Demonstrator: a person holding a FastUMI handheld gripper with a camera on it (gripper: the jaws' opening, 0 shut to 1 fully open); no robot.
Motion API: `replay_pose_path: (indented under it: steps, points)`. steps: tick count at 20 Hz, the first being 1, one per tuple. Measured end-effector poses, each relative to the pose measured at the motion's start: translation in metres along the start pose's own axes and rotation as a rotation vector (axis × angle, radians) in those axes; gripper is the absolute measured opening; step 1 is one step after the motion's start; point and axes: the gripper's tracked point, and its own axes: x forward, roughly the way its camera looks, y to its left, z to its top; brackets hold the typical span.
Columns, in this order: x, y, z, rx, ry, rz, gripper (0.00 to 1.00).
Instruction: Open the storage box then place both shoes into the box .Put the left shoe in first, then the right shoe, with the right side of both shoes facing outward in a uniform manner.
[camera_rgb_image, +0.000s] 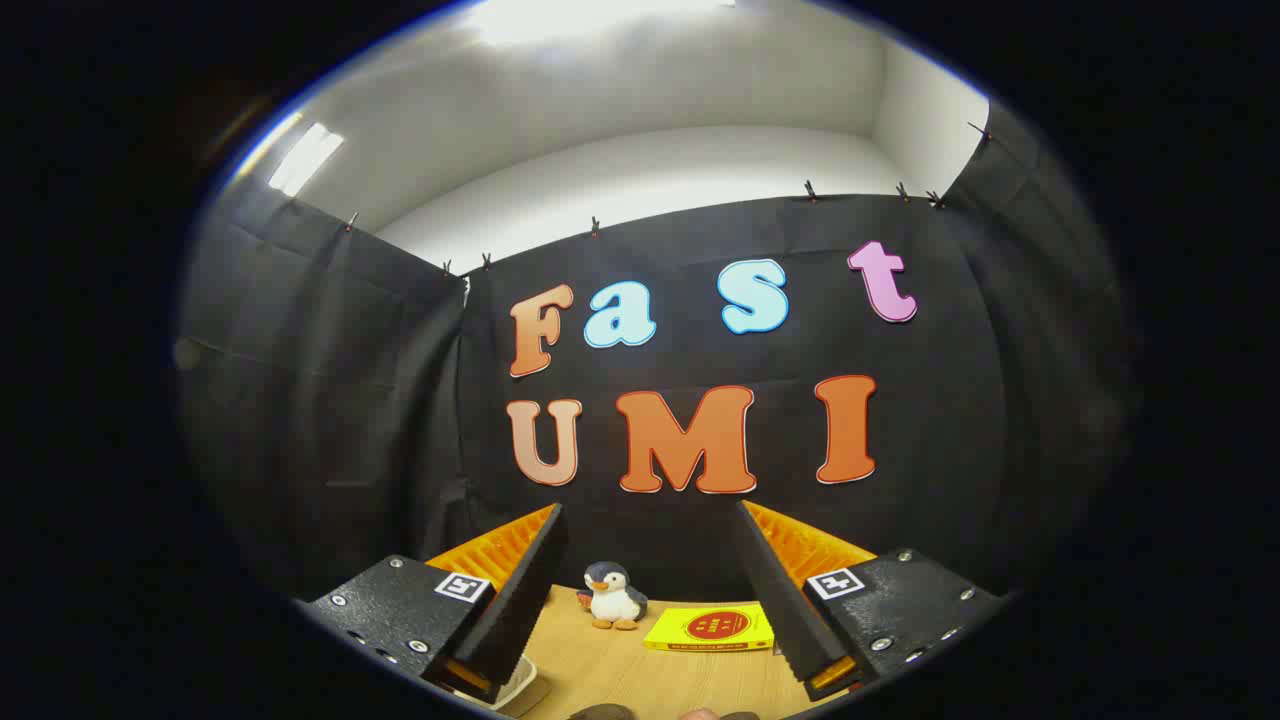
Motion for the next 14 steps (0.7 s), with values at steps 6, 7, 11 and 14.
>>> replay_pose_path:
  steps: [6,7,11,14]
  points:
    - [0.004,0.003,-0.005,0.003,0.012,0.005,0.99]
    - [0.003,0.002,-0.005,0.001,0.014,0.003,0.99]
    - [-0.003,-0.006,-0.003,-0.008,0.007,-0.004,0.99]
    - [-0.006,-0.012,-0.009,-0.003,0.021,-0.011,0.99]
